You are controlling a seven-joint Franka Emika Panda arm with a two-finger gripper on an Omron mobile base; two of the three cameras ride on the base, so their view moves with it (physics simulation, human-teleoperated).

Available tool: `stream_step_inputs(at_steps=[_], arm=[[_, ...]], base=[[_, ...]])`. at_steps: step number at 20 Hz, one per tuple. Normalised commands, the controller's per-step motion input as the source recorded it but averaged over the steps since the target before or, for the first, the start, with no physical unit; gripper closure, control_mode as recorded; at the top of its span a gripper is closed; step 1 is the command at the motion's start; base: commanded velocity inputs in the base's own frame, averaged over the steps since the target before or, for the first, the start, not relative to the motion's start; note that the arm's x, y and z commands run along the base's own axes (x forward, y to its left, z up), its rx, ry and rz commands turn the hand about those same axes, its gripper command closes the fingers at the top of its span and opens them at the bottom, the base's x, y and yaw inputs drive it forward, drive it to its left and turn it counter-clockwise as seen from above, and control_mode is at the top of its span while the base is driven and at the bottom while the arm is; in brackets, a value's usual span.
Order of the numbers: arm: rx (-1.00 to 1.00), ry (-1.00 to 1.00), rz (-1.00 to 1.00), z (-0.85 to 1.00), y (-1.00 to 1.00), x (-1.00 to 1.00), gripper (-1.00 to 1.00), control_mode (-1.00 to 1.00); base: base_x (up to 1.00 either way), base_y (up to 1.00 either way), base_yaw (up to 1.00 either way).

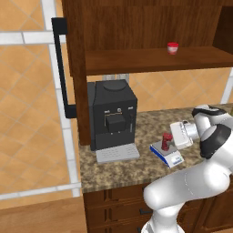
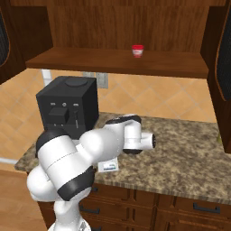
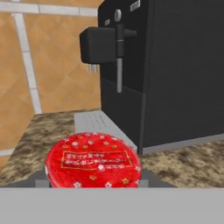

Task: Pick the yogurt and place it on the digital scale for weighing, and close the cabinet.

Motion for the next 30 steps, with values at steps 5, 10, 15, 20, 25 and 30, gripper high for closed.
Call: stream_step_inputs(at_steps=[5,10,15,20,25,30], arm=[[0.00,0.00,0.00,-0.01,0.00,0.00,1.00,-1.00],[0.00,0.00,0.00,0.00,0.00,0.01,1.00,-1.00],[0.00,-0.01,0.00,0.01,0.00,0.00,1.00,-1.00],[0.00,-0.08,0.00,0.04,0.00,0.00,1.00,-1.00],[-0.03,-0.12,0.00,0.00,0.03,0.00,1.00,-1.00],[-0.07,-0.02,0.00,0.00,0.06,0.01,-1.00,-1.00]], base=[[0.00,0.00,0.00],[0.00,0.00,0.00],[0.00,0.00,0.00],[0.00,0.00,0.00],[0.00,0.00,0.00],[0.00,0.00,0.00]])
